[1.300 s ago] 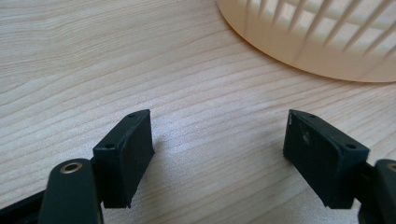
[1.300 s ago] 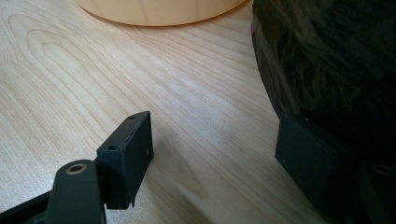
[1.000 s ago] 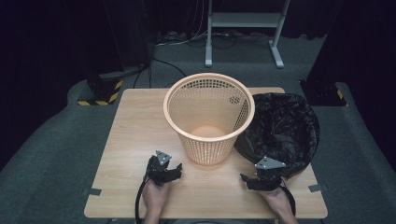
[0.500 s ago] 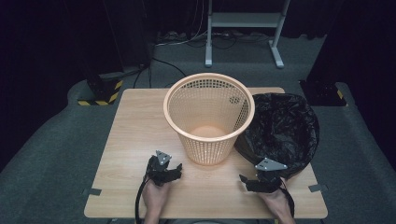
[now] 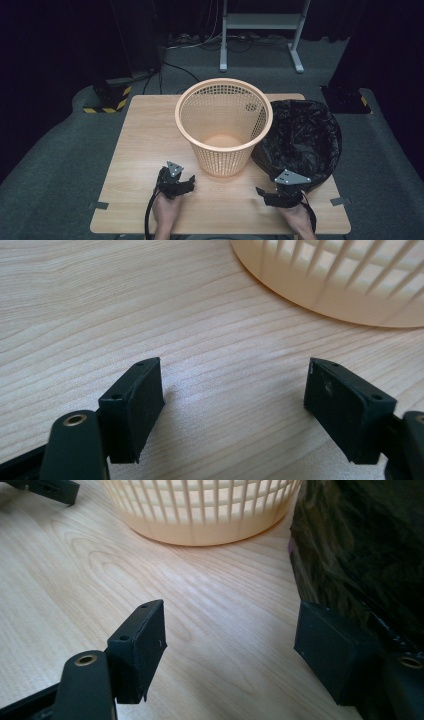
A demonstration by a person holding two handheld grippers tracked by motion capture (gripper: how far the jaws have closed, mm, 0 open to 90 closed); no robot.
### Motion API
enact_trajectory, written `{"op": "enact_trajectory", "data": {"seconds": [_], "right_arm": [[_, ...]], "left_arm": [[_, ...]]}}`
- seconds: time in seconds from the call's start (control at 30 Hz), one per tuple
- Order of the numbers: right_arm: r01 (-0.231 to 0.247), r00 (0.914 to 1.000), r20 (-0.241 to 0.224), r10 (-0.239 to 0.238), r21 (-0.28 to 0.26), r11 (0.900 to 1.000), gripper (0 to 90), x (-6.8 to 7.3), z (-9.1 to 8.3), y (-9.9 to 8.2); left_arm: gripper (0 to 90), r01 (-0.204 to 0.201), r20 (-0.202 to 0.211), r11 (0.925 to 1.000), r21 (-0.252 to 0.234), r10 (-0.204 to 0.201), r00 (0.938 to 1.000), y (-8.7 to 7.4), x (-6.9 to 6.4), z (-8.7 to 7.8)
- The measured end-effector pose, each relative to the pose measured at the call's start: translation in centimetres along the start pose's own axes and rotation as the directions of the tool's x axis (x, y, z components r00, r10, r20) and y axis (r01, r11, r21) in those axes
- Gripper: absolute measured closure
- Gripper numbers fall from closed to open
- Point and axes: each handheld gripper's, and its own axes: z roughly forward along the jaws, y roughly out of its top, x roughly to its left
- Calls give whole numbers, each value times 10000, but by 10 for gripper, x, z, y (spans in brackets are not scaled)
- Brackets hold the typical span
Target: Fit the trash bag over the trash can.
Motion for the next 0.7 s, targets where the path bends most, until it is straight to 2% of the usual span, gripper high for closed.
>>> {"op": "enact_trajectory", "data": {"seconds": [0.27,0.33,0.37,0.7], "right_arm": [[65,9999,-143,-70,-305,9995,320,3,-10,5],[498,9988,2,-499,-381,9980,353,7,-14,7],[570,9984,-21,-571,-369,9977,353,9,-15,7],[587,9978,-262,-603,-574,9966,365,12,-20,16]], "left_arm": [[235,-1,0,10000,-1,1,10000,0,0,0],[235,1,1,10000,0,-1,10000,0,0,0],[235,0,0,10000,1,0,10000,0,0,0],[235,1,2,10000,2,-1,10000,0,0,0]]}}
